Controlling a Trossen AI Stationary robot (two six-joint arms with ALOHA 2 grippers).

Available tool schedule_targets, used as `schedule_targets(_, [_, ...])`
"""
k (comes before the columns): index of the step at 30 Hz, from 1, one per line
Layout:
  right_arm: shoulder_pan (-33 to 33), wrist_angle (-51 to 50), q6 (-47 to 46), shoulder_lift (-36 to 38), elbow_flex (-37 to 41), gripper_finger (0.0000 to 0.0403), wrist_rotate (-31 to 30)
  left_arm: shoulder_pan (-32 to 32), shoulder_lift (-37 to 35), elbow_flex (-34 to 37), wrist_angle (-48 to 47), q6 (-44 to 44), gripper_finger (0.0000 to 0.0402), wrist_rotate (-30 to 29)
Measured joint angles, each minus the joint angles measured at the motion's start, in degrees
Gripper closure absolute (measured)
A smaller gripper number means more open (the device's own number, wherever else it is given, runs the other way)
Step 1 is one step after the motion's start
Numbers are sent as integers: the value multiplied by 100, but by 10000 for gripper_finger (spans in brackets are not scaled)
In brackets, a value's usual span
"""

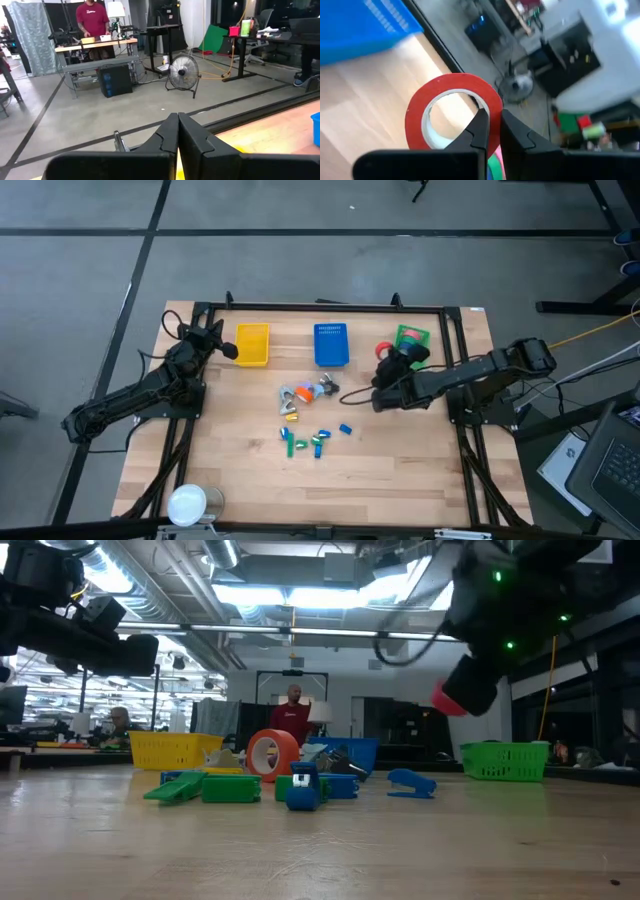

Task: Pick and place Stapler, Stapler remover, tape
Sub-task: Put the red tape into the green basket

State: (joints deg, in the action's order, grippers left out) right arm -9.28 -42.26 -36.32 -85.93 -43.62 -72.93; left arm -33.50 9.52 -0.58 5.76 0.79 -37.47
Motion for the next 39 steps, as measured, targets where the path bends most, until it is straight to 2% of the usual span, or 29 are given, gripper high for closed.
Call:
schedule_targets(5, [263,-1387,-1588,0,0,379,450,0,0,2,0,-2,400,2])
schedule_targets(9, [497,-2128,-2228,3,0,379,969,0,0,2,2,-2,400,0])
schedule_targets(14, [795,-2336,-2033,378,-2,379,1313,0,0,2,0,0,400,0])
schedule_targets(20, [1020,-2332,-1299,1476,-2,379,1411,0,0,1,2,0,400,0])
schedule_targets(24, [1144,-2003,-734,2192,-1,379,1696,2,0,2,1,-2,400,2])
schedule_targets(30, [1314,-525,508,2701,473,379,1866,0,-1,2,0,-1,400,0])
schedule_targets(39, [1410,672,408,2561,1365,379,1861,0,-1,0,2,-2,400,0])
